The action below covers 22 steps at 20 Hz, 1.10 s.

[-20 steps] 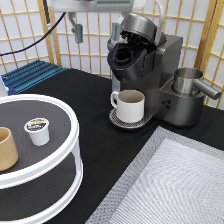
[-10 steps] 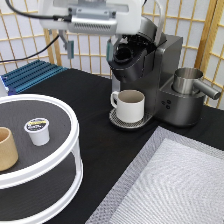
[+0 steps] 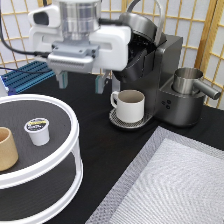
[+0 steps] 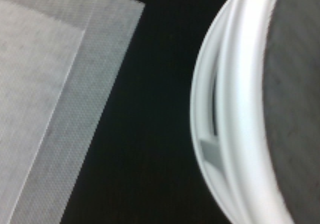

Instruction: Make coffee

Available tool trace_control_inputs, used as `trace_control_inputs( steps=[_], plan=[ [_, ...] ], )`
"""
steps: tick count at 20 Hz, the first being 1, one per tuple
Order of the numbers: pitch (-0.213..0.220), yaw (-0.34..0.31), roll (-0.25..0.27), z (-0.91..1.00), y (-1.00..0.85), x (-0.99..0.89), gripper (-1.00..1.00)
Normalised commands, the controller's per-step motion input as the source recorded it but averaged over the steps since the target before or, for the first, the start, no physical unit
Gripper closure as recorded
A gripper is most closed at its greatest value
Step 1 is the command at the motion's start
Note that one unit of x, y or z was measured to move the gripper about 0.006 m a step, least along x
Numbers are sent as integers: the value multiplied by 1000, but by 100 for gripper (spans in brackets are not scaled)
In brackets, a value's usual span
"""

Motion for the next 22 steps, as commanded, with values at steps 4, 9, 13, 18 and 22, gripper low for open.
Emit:
trace_control_inputs(
  steps=[4, 9, 13, 18, 22],
  plan=[
    [-111, -119, 0, -119, -394, -684, -100],
    [-110, -122, 0, -109, -394, -653, -100],
    [-124, -119, 0, -179, -436, -601, -100],
    [-145, -113, 0, -122, -362, -388, -100],
    [-134, -113, -6, -136, -169, -35, -100]
  ],
)
